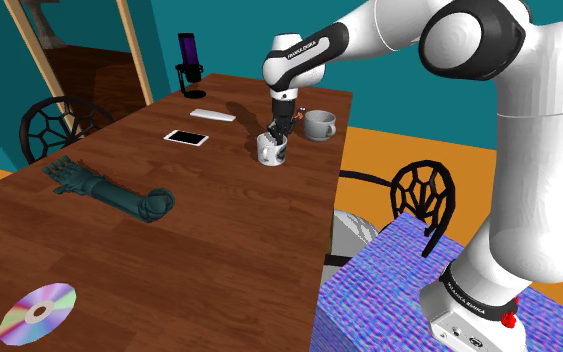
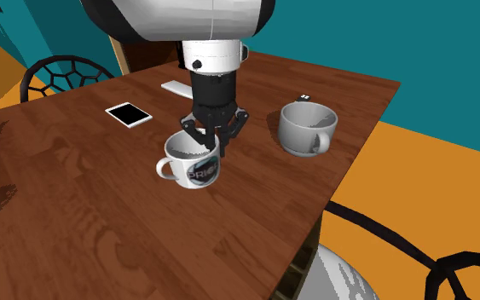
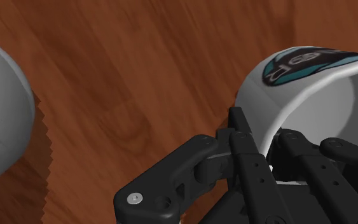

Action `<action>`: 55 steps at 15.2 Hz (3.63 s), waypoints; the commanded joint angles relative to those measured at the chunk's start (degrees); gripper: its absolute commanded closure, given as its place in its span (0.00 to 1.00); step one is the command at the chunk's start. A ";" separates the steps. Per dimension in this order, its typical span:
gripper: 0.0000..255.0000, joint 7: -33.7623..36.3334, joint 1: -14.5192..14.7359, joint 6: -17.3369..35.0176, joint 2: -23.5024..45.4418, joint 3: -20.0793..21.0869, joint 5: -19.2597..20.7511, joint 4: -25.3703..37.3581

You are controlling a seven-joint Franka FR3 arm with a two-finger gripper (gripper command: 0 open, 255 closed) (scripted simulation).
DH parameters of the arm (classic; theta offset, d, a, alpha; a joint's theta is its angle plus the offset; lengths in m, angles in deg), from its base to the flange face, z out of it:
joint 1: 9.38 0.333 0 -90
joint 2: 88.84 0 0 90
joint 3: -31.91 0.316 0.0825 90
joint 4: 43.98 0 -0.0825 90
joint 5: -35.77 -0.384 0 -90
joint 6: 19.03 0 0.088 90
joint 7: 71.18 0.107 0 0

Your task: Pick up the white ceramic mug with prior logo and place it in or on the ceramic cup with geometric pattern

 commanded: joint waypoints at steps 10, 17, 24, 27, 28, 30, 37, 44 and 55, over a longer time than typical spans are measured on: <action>1.00 0.41 -0.01 -6.99 -2.86 -0.17 0.39 4.15; 1.00 0.68 -0.03 -11.83 -4.10 -0.24 0.58 7.77; 1.00 0.92 -0.10 -16.92 -4.72 -0.29 0.70 12.24; 1.00 1.02 -0.14 -19.20 -4.79 -0.31 0.73 14.46; 1.00 1.06 -0.15 -19.97 -4.78 -0.31 0.74 15.25; 1.00 1.12 -0.19 -21.55 -4.71 -0.32 0.75 16.89; 1.00 -6.01 -5.25 -23.10 -3.83 -2.59 0.23 18.98; 1.00 -14.19 -11.58 -25.95 0.08 -4.94 -0.71 25.36; 1.00 -20.65 -17.02 -25.61 5.20 -6.36 -1.76 29.84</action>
